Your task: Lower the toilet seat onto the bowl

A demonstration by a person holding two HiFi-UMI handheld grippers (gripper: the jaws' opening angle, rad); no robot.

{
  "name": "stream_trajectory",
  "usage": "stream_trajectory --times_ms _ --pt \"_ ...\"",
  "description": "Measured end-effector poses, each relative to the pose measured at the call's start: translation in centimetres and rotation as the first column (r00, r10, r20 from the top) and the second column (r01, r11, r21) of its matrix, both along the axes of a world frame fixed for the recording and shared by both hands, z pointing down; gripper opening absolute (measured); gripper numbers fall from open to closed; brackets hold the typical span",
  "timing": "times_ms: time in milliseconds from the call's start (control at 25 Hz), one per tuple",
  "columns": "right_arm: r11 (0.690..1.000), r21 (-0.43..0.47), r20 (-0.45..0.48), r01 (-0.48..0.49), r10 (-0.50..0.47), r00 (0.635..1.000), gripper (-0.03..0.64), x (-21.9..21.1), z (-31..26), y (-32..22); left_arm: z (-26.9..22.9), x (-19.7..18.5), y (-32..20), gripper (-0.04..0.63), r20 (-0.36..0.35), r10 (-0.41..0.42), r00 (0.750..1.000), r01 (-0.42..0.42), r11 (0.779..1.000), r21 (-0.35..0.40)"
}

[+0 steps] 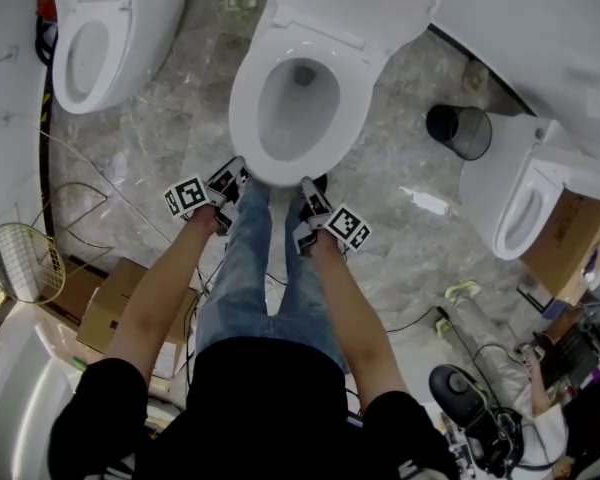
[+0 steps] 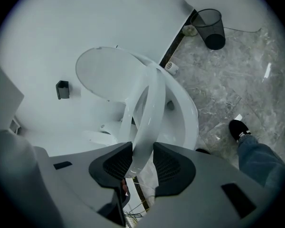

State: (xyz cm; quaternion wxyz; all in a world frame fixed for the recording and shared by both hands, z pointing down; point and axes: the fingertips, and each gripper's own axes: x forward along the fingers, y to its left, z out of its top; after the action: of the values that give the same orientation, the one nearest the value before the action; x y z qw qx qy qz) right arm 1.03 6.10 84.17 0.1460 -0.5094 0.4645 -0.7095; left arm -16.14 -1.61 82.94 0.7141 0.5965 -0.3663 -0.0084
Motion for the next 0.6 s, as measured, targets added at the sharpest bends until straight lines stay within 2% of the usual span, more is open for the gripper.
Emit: stream_trajectory --times_ms 400,600 --pt "0.999 -0.037 0.022 -0.014 0.015 1.000 0.143 -0.4 2.7 0.6 2.5 -0.7 0.9 0.091 0.048 0.030 0.998 -0.028 0.999 -0.035" --pt "0.999 -0.050 0.026 -0.004 0.006 1.000 0.143 -0.7 3.9 1.0 3.7 -0.7 1.0 0.089 0.037 0.032 0.999 -0.031 0.999 -0.029"
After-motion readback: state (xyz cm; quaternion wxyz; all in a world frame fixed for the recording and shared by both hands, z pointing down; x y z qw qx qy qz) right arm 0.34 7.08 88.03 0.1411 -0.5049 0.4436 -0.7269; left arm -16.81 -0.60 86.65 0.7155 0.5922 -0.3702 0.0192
